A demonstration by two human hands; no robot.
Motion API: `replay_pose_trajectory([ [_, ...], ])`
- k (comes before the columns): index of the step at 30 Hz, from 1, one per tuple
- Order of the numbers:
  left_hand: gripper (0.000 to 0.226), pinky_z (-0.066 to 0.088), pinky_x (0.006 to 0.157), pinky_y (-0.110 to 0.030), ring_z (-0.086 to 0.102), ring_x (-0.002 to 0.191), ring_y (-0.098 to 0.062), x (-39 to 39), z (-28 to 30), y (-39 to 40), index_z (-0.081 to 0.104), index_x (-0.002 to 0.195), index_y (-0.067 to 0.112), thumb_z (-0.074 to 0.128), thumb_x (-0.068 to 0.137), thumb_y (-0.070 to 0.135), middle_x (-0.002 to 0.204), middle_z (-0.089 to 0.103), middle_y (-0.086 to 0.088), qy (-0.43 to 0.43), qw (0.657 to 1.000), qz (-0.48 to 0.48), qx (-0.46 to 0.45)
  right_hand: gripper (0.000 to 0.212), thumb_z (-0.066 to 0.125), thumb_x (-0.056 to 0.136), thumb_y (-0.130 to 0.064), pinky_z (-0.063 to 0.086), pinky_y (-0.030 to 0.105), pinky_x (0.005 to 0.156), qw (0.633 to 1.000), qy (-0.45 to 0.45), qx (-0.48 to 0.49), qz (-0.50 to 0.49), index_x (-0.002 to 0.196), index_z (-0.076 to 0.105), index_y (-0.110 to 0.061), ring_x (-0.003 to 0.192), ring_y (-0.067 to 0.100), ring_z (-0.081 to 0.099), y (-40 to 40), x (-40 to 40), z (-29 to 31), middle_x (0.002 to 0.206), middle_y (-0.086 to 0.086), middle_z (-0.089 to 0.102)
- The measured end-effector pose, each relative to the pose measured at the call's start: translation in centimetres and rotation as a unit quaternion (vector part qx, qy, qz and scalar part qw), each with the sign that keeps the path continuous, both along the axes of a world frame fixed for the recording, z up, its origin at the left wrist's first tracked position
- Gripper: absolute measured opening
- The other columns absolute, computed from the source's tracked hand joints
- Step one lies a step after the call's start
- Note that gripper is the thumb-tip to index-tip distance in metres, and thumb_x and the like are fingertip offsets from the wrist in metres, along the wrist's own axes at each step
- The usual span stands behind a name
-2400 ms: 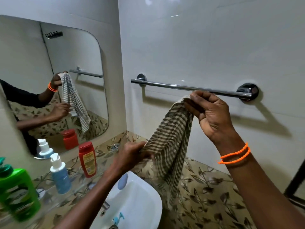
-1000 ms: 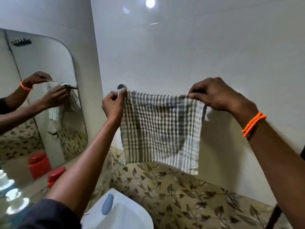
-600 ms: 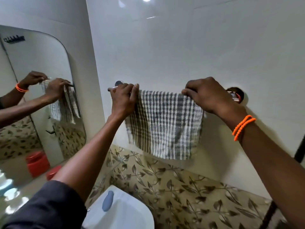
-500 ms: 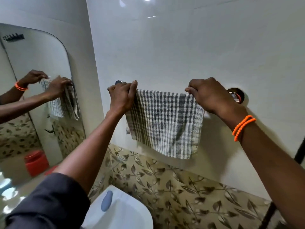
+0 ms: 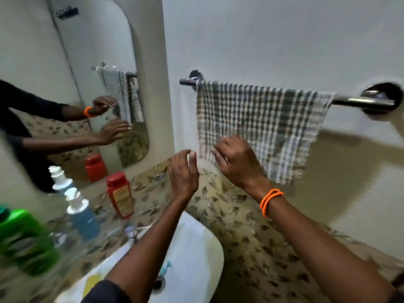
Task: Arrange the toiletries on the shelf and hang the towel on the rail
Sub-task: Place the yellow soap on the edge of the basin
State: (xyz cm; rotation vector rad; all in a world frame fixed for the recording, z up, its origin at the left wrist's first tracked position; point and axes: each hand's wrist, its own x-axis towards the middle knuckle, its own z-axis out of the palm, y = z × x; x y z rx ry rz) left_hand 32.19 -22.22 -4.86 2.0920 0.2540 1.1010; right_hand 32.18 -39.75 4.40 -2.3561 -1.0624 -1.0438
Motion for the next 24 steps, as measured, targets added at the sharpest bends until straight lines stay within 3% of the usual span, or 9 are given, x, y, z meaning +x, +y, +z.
replay_pose_trajectory([
  [5, 0.043, 0.05, 0.085, -0.046, 0.063, 0.095, -0.036, -6.4, -10.0, 2.9, 0.066, 0.088, 0.008, 0.042, 0.109, 0.037, 0.093, 0.069, -0.016, 0.131, 0.989, 0.045, -0.054, 0.016, 0.063, 0.094, -0.025, 0.049, 0.044, 0.077, 0.989, 0.134, -0.054, 0.035, 0.084, 0.067, -0.013, 0.088, 0.036, 0.063, 6.0, 0.3, -11.7, 0.086, 0.012, 0.067],
  [10, 0.05, 0.049, 0.071, -0.041, 0.064, 0.08, -0.022, -14.0, -16.7, 6.8, 0.061, 0.071, 0.014, 0.042, 0.109, 0.041, 0.077, 0.069, -0.003, 0.197, 0.968, 0.124, -0.097, 0.02, 0.059, 0.095, -0.024, 0.051, 0.046, 0.077, 0.958, 0.241, -0.109, 0.107, 0.083, 0.067, -0.01, 0.092, 0.037, 0.063, 12.6, -2.7, -21.3, 0.088, 0.014, 0.067],
  [12, 0.05, 0.049, 0.071, -0.04, 0.065, 0.082, -0.023, -17.1, -19.4, 8.4, 0.06, 0.067, 0.016, 0.043, 0.107, 0.042, 0.076, 0.07, -0.003, 0.236, 0.953, 0.16, -0.098, 0.019, 0.061, 0.094, -0.022, 0.052, 0.047, 0.074, 0.945, 0.262, -0.132, 0.143, 0.082, 0.067, -0.008, 0.089, 0.039, 0.064, 15.4, -4.8, -24.5, 0.085, 0.016, 0.067],
  [15, 0.033, 0.053, 0.08, -0.041, 0.069, 0.098, -0.03, -21.4, -23.8, 11.6, 0.073, 0.087, 0.013, 0.055, 0.102, 0.037, 0.095, 0.075, -0.01, 0.313, 0.921, 0.216, -0.081, 0.014, 0.061, 0.091, -0.019, 0.053, 0.048, 0.072, 0.919, 0.299, -0.168, 0.195, 0.086, 0.067, -0.008, 0.089, 0.041, 0.064, 19.9, -8.4, -29.0, 0.087, 0.018, 0.068],
  [18, 0.026, 0.055, 0.089, -0.039, 0.068, 0.11, -0.028, -24.5, -27.5, 15.3, 0.072, 0.115, 0.019, 0.062, 0.096, 0.034, 0.115, 0.073, -0.005, 0.42, 0.871, 0.25, -0.051, 0.013, 0.059, 0.09, -0.018, 0.054, 0.046, 0.082, 0.894, 0.321, -0.21, 0.231, 0.091, 0.07, -0.01, 0.095, 0.039, 0.064, 24.0, -10.9, -33.2, 0.095, 0.017, 0.069],
  [21, 0.06, 0.046, 0.102, -0.04, 0.054, 0.13, -0.028, -25.8, -30.9, 18.8, 0.052, 0.144, 0.024, 0.069, 0.089, 0.04, 0.141, 0.058, -0.005, 0.511, 0.823, 0.248, 0.031, 0.03, 0.056, 0.09, -0.01, 0.052, 0.046, 0.09, 0.871, 0.334, -0.24, 0.269, 0.117, 0.067, -0.013, 0.11, 0.037, 0.06, 27.8, -12.3, -37.3, 0.116, 0.015, 0.066],
  [24, 0.077, 0.042, 0.109, -0.04, 0.047, 0.139, -0.028, -26.0, -33.3, 21.1, 0.036, 0.155, 0.029, 0.073, 0.087, 0.035, 0.153, 0.044, -0.006, 0.511, 0.823, 0.235, 0.074, 0.059, 0.051, 0.087, 0.003, 0.049, 0.043, 0.103, 0.859, 0.359, -0.232, 0.28, 0.141, 0.055, -0.02, 0.129, 0.032, 0.051, 30.5, -12.8, -40.4, 0.147, 0.011, 0.052],
])
